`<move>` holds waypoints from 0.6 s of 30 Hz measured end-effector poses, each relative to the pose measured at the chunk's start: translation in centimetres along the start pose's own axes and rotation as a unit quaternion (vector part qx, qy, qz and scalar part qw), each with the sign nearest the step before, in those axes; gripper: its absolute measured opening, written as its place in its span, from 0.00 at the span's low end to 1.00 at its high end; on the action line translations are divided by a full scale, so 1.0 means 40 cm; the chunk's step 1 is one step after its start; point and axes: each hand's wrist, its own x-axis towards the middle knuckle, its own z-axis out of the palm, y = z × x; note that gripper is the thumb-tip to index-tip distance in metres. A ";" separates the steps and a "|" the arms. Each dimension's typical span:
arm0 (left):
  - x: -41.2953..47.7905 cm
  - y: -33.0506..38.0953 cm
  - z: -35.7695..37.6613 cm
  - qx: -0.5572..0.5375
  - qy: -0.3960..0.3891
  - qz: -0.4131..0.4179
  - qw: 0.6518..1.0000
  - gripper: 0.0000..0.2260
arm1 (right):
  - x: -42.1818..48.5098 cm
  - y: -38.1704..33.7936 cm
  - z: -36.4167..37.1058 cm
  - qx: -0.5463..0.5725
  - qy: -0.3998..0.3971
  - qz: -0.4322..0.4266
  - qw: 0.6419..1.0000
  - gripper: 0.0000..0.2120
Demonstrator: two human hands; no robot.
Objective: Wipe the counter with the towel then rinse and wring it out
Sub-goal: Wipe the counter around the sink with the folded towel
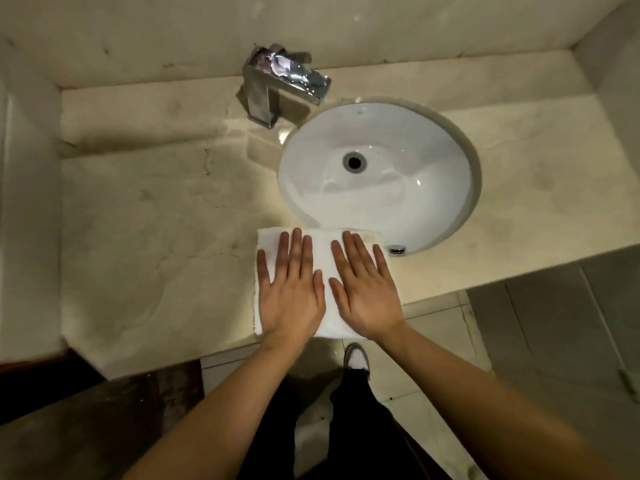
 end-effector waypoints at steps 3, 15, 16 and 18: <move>0.010 0.043 0.003 -0.007 -0.002 0.000 1.000 0.29 | -0.008 0.043 -0.009 0.007 -0.005 0.004 1.000 0.30; 0.100 0.466 0.050 -0.035 -0.037 0.088 0.995 0.28 | -0.126 0.473 -0.050 -0.027 -0.027 0.043 0.998 0.30; 0.112 0.492 0.055 -0.033 -0.040 0.090 0.995 0.28 | -0.127 0.500 -0.052 -0.027 -0.026 0.046 0.998 0.30; 0.134 0.531 0.059 -0.035 -0.044 0.092 0.994 0.28 | -0.124 0.545 -0.056 -0.028 -0.027 0.050 0.998 0.30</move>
